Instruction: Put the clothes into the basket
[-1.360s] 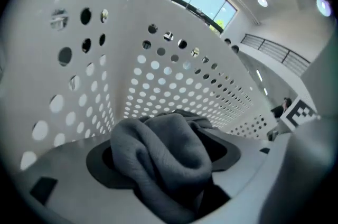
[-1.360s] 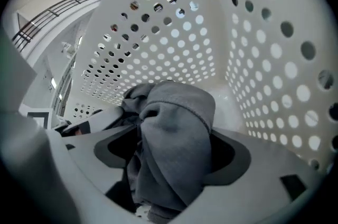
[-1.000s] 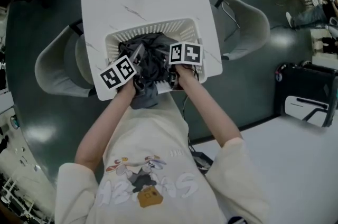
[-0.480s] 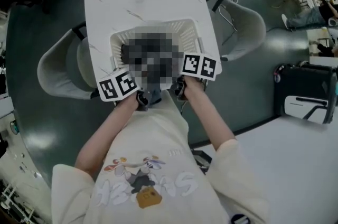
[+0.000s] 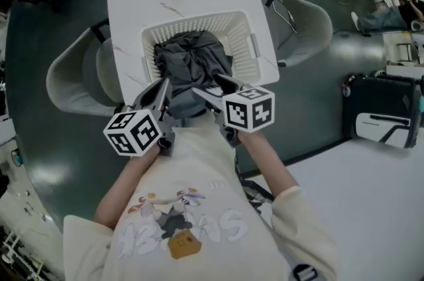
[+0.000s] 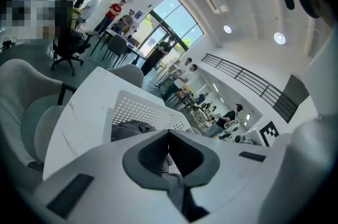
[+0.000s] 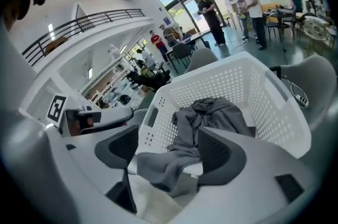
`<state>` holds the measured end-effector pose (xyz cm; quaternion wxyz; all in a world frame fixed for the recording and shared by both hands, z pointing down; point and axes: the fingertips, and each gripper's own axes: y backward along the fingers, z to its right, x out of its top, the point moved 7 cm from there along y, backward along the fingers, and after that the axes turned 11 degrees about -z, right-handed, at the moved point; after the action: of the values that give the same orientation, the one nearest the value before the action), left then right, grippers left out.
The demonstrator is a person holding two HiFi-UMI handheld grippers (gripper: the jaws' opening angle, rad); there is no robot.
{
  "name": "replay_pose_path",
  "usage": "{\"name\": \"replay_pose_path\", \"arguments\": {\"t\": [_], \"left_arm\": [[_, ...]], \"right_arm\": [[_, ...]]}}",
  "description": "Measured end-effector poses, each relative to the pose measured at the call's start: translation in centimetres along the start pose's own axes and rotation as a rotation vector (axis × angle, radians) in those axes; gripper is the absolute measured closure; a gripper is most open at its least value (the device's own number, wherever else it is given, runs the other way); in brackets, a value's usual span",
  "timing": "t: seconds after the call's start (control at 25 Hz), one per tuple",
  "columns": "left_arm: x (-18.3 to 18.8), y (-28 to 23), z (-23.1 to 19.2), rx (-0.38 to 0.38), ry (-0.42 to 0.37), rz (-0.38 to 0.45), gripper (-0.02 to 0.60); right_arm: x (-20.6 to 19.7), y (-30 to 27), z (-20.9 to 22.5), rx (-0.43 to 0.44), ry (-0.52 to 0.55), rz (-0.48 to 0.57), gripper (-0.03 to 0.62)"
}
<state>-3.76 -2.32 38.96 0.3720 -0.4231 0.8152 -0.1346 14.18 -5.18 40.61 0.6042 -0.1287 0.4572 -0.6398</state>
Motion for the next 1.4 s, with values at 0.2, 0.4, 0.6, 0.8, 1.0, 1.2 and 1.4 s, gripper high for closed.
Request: {"name": "replay_pose_path", "arguments": {"t": [0.2, 0.4, 0.6, 0.8, 1.0, 1.2, 1.4], "left_arm": [[-1.5, 2.4, -0.6, 0.031, -0.085, -0.03, 0.572], [-2.6, 3.9, -1.0, 0.045, -0.124, -0.038, 0.571], [-3.8, 4.8, -1.4, 0.019, -0.116, -0.053, 0.571], [-6.0, 5.5, -2.6, -0.003, -0.102, -0.076, 0.571], [-6.8, 7.2, -3.8, 0.009, -0.089, -0.033, 0.571], [-7.4, 8.9, -4.2, 0.001, -0.068, -0.001, 0.572], [-7.9, 9.5, -4.3, -0.012, -0.074, 0.03, 0.571]], "right_arm": [[-3.1, -1.1, -2.6, -0.039, 0.086, -0.103, 0.24], [-4.9, -1.5, -3.5, -0.135, 0.031, -0.085, 0.264], [-7.0, -1.9, -3.4, -0.186, -0.036, -0.092, 0.29], [-8.4, -2.9, -2.8, -0.131, -0.17, -0.044, 0.362], [-9.1, -3.5, -2.3, -0.21, -0.186, -0.044, 0.517], [-8.6, -3.2, -3.6, -0.225, -0.15, -0.006, 0.57], [-7.1, -2.7, -4.0, -0.213, -0.09, 0.051, 0.576]]}}
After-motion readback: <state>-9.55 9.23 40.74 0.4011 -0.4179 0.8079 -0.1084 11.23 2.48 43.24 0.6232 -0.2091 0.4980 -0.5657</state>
